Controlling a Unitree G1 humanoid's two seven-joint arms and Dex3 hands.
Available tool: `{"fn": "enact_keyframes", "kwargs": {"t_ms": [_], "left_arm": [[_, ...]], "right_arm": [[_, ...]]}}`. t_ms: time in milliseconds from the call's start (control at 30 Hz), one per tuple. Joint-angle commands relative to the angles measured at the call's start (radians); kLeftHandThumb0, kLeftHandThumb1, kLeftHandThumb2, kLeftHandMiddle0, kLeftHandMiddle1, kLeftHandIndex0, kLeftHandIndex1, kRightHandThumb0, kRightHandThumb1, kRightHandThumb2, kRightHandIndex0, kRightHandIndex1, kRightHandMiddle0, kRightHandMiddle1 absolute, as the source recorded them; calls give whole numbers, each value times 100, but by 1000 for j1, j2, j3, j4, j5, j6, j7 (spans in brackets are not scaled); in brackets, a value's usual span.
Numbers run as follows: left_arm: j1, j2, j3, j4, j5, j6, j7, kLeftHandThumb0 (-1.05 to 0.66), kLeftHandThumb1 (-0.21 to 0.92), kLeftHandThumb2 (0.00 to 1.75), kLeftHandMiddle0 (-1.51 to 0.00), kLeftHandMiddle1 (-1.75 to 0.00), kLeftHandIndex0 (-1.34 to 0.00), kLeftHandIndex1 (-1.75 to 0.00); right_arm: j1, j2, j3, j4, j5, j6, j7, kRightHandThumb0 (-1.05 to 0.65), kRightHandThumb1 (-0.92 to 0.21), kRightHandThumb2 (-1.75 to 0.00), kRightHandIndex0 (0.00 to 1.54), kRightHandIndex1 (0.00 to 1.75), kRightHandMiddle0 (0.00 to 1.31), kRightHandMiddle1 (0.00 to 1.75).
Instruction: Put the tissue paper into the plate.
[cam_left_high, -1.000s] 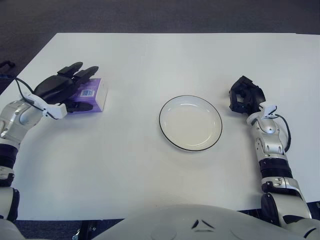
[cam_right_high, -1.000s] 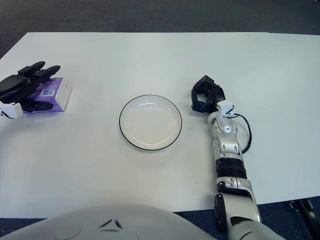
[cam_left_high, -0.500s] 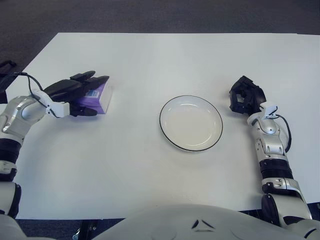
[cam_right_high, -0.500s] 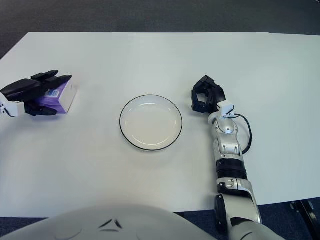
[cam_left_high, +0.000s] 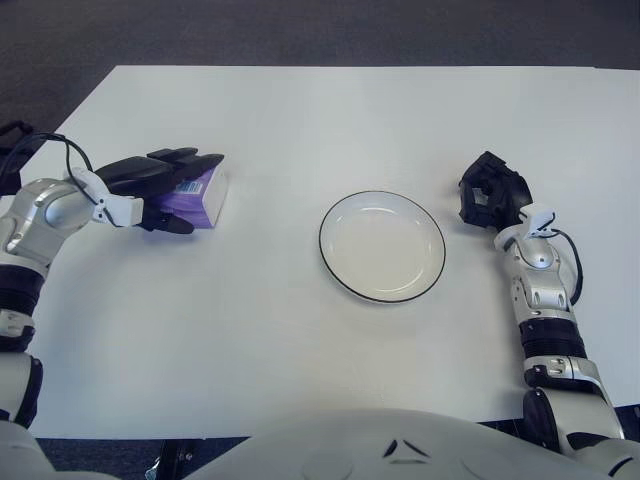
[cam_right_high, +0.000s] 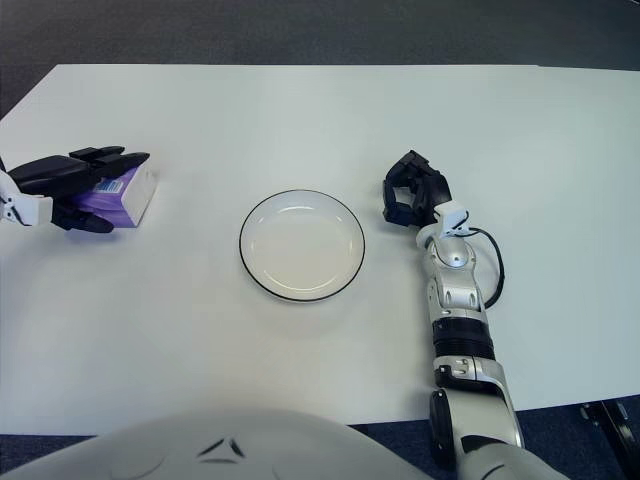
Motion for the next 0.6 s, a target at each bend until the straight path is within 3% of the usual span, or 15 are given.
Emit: {"fn": "enact_keyframes", "kwargs": {"t_ms": [0, 100, 267, 300, 333, 367, 400, 433, 467, 500, 567], "left_arm": [[19, -11, -31, 15, 20, 16, -19, -105, 92, 22, -28, -21, 0, -11], [22, -12, -31, 12, 34, 20, 1, -105, 92, 17, -20, -49, 0, -17], [-2, -41, -48, 77, 83, 17, 79, -83, 83, 10, -20, -87, 0, -57], [-9, -45, -52, 91, 90, 14, 94, -71, 76, 19, -22, -103, 0, -81], [-13, -47, -55, 101, 95, 12, 104, -63, 62, 42, -22, -115, 0, -97], [-10, -46, -53, 98, 101, 12, 122, -60, 56, 51, -22, -119, 0, -103], [-9, -46, -54, 101, 111, 10, 145, -24, 54, 65, -37, -130, 0, -128], [-9, -46, -55, 104, 119, 8, 163, 0, 50, 78, -46, -139, 0, -145], [-7, -48, -54, 106, 135, 13, 199, 9, 49, 84, -50, -142, 0, -151], [-6, -50, -55, 109, 147, 16, 224, 5, 40, 102, -58, -148, -17, -159], [-1, -55, -53, 107, 167, 37, 273, 3, 31, 119, -66, -153, -31, -167]], "right_arm": [[152, 71, 22, 67, -8, -5, -9, -45, -41, -120, 125, 175, 54, 175], [153, 70, 23, 68, -8, -7, -7, -45, -41, -120, 125, 175, 54, 175], [152, 70, 23, 70, -6, -11, -3, -45, -41, -121, 124, 175, 54, 175], [153, 70, 23, 71, -6, -11, -3, -45, -41, -121, 124, 175, 54, 175], [153, 70, 23, 71, -6, -12, -2, -45, -41, -121, 124, 175, 54, 175], [153, 70, 24, 70, -6, -12, -2, -45, -41, -121, 124, 175, 55, 175], [153, 70, 24, 70, -6, -12, -2, -45, -41, -121, 124, 175, 55, 175], [153, 70, 24, 70, -6, -11, -3, -45, -41, -121, 124, 175, 55, 175], [153, 70, 24, 70, -6, -12, -3, -45, -40, -121, 124, 175, 55, 175], [153, 71, 24, 70, -5, -12, -3, -45, -41, -121, 124, 175, 55, 175], [153, 71, 24, 70, -4, -12, -3, -45, -41, -121, 125, 175, 54, 175]]}}
